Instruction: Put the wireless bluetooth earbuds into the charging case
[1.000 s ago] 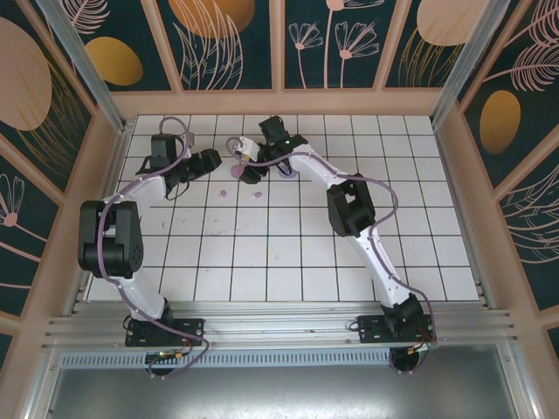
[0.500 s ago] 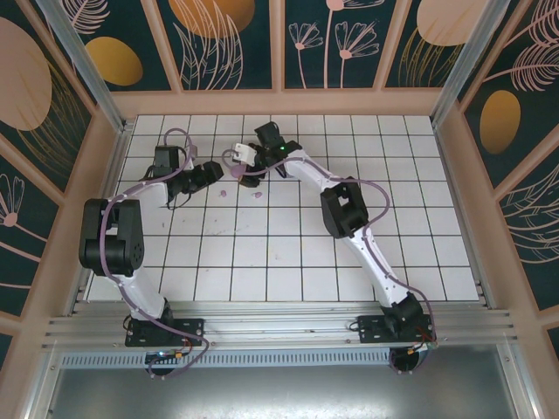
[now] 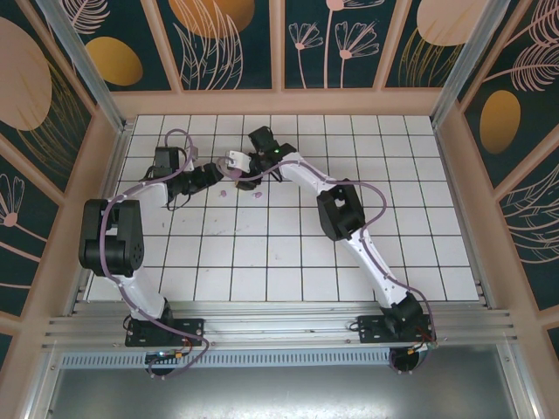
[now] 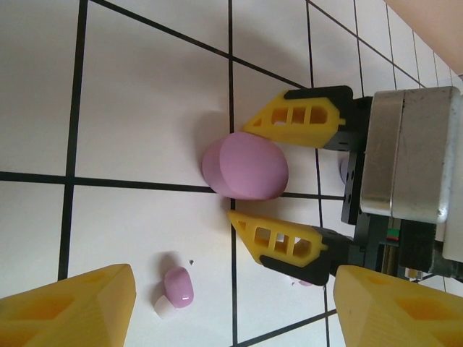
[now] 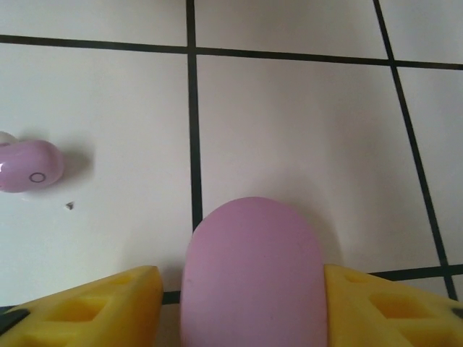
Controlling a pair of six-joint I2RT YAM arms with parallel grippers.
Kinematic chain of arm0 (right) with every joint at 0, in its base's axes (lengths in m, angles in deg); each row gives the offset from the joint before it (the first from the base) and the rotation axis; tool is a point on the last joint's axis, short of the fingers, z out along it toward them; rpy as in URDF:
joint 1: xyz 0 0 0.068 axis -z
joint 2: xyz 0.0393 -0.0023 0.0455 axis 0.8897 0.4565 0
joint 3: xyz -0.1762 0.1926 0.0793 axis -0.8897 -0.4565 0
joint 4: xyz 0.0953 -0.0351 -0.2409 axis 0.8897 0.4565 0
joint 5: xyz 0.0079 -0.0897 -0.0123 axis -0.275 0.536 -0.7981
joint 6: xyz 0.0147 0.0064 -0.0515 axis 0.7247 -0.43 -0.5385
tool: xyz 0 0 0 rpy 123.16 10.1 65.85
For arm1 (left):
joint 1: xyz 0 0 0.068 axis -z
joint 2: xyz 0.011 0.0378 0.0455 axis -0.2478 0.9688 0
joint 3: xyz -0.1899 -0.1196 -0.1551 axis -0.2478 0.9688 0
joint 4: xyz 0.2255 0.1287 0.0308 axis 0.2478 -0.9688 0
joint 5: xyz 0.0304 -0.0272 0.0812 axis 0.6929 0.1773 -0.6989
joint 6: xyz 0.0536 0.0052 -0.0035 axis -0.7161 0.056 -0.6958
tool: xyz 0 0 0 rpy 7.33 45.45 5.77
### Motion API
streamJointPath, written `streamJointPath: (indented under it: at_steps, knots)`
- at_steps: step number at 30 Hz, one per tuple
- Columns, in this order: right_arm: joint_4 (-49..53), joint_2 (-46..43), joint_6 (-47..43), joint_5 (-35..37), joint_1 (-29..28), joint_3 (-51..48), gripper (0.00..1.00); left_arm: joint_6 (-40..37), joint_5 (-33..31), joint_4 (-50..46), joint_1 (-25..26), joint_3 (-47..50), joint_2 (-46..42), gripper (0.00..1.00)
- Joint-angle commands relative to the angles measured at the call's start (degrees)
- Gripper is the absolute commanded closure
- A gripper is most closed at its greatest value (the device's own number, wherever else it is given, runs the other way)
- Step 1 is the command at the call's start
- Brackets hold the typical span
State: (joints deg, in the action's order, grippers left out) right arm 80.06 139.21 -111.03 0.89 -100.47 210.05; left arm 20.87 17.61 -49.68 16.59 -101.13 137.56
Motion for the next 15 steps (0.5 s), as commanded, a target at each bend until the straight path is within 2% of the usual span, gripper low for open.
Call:
streamJointPath:
  at_steps: [1,7,11,15]
  knots:
    - [8.7,-1.0,0.2,-0.9,-0.8,-2.1,0.49,-1.6,-0.3,-0.7,-0.3,1.0,-2.3,0.28]
    - [8.9,-5.4,5.3,-2.8,-0.9,-6.6,0.58,-1.9,-0.5,-0.6,-0.3,2.3,-3.1,0.27]
    - [8.8,-8.2,7.6,-5.7,-0.9,-9.4,0.68,-2.6,-0.2,-0.5,-0.3,5.2,-6.2,0.28]
    - [8.3,-11.2,9.0,-8.0,-0.6,-11.8,0.71,-4.1,0.4,0.1,-0.3,6.9,-9.6,0.27]
